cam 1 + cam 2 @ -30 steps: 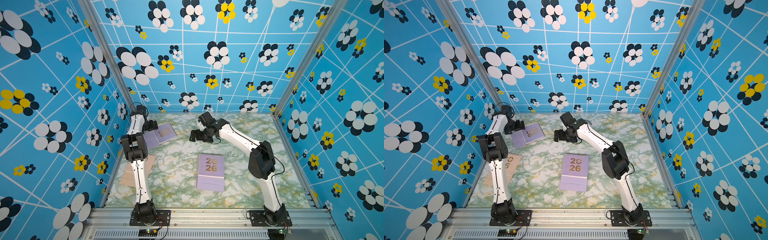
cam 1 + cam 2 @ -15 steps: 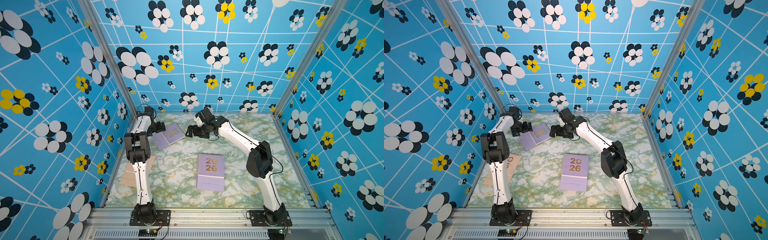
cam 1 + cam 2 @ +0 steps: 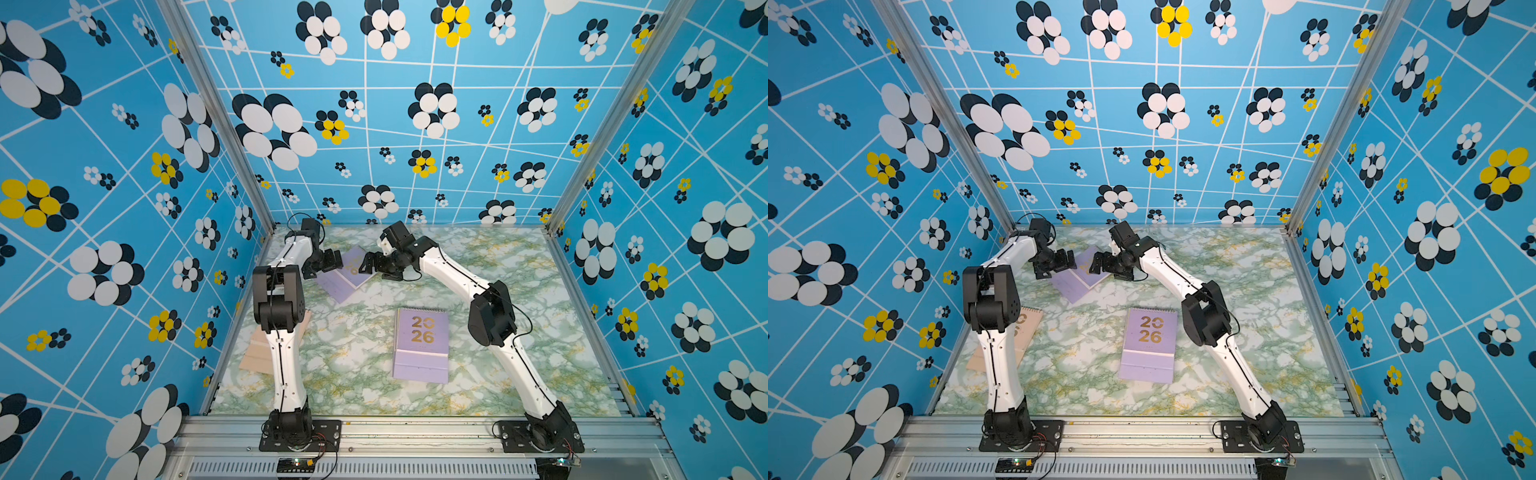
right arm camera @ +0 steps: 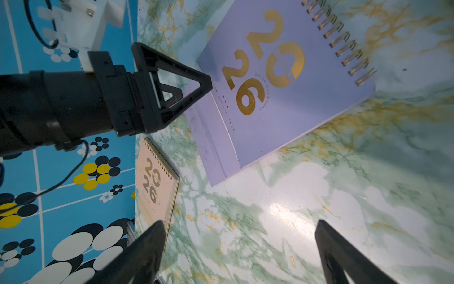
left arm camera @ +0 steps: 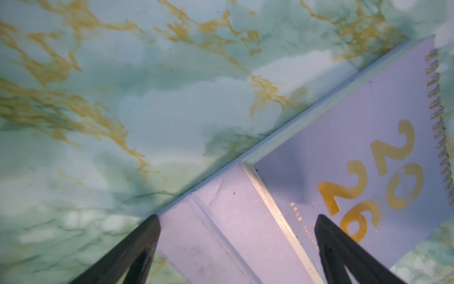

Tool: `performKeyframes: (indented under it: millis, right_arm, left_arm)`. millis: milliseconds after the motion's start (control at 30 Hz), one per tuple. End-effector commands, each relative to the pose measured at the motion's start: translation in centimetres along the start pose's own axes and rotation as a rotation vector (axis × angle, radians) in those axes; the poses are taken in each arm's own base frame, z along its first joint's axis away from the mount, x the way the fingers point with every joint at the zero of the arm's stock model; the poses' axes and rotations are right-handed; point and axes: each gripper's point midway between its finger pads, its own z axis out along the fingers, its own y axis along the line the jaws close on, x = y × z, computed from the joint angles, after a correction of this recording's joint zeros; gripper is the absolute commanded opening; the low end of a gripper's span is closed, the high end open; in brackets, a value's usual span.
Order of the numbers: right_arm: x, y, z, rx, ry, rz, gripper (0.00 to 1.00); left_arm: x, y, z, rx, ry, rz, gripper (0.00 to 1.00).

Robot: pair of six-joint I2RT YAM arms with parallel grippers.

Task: Stack the calendars
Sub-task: Adjust the calendar at the center of the board.

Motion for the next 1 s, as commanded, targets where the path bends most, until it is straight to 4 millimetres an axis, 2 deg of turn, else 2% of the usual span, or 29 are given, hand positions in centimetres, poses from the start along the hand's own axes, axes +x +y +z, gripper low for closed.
performKeyframes:
  millis: [0,100,367,433,533,700,833,967]
  right_arm:
    - [-0.7,0.7,-0.5,-0.021,-0.015,0.013,0.97]
    - [-0.9,-0.1,-0.5,0.007,-0.02,0.027,0.97]
    - [-2.4,-4.0,-1.3,0.079,-0.038,0.069,0.97]
    - [-2.8,-4.7,-1.4,0.089,-0.044,0.074,0.97]
    - [-3.1,-5.9,-1.3,0.1,-0.044,0.087,0.97]
    - [-3.2,-6.6,-0.8,0.103,-0.038,0.085,0.97]
    - [-3.2,-6.8,-0.3,0.098,-0.034,0.093,0.96]
    - [-3.1,-6.9,0.0,0.101,-0.032,0.098,0.96]
  left_arm:
    - [3.7,-1.5,0.6,0.044,0.099,-0.03,0.99]
    - [4.8,-2.0,0.2,0.05,0.092,-0.027,0.99]
    - [8.1,-4.5,-0.7,0.082,0.098,0.009,0.99]
    - [8.4,-5.0,-1.4,0.08,0.087,0.031,0.99]
    - [7.1,-4.8,-2.9,0.069,0.029,0.035,0.99]
    - [3.0,-5.8,-5.9,0.129,-0.127,0.084,0.99]
    - [1.3,-6.5,-5.0,0.133,-0.128,0.133,0.99]
    - [0.2,-5.9,-3.3,0.087,-0.11,0.151,0.99]
